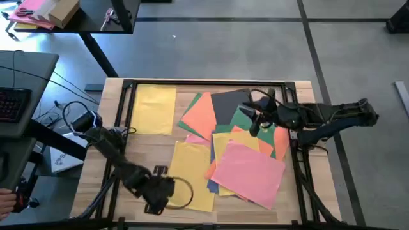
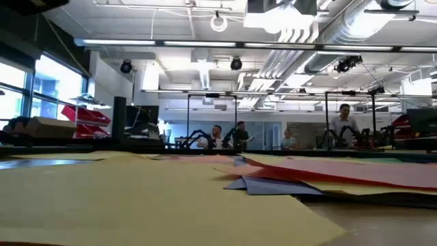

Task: Organize paper
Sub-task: Stack the yellow paper on top of the other yellow paper

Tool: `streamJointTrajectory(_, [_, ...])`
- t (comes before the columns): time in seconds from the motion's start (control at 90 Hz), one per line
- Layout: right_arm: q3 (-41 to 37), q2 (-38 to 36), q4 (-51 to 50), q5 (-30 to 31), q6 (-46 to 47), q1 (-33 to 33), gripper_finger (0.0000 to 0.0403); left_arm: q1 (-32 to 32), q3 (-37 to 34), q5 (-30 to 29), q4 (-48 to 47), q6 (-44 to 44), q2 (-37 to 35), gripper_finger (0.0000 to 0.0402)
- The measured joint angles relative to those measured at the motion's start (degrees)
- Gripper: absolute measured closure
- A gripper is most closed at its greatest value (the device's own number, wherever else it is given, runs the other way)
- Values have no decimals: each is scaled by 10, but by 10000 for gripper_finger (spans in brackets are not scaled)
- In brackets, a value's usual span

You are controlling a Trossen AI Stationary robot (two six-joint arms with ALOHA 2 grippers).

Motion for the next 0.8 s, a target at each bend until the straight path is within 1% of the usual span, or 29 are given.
streamJointTrajectory(0.178, [0, 7, 0, 33, 51, 47, 304, -22, -1, -6, 28, -3, 39, 174])
streamJointTrajectory(0.3, [0, 18, 0, 51, 69, 64, 304, -22, -2, 7, 68, 25, 82, 154])
streamJointTrajectory(0.4, [0, 33, 0, 60, 86, 75, 304, -22, -2, 4, 90, 35, 117, 155])
streamJointTrajectory(0.533, [0, 47, 0, 61, 111, 87, 304, -20, -2, 13, 93, 11, 147, 167])
streamJointTrajectory(0.656, [0, 50, 1, 62, 118, 97, 304, -24, -1, 32, 94, 25, 160, 180])
streamJointTrajectory(0.8, [0, 49, 2, 85, 117, 105, 304, -29, 1, 21, 93, 24, 167, 199])
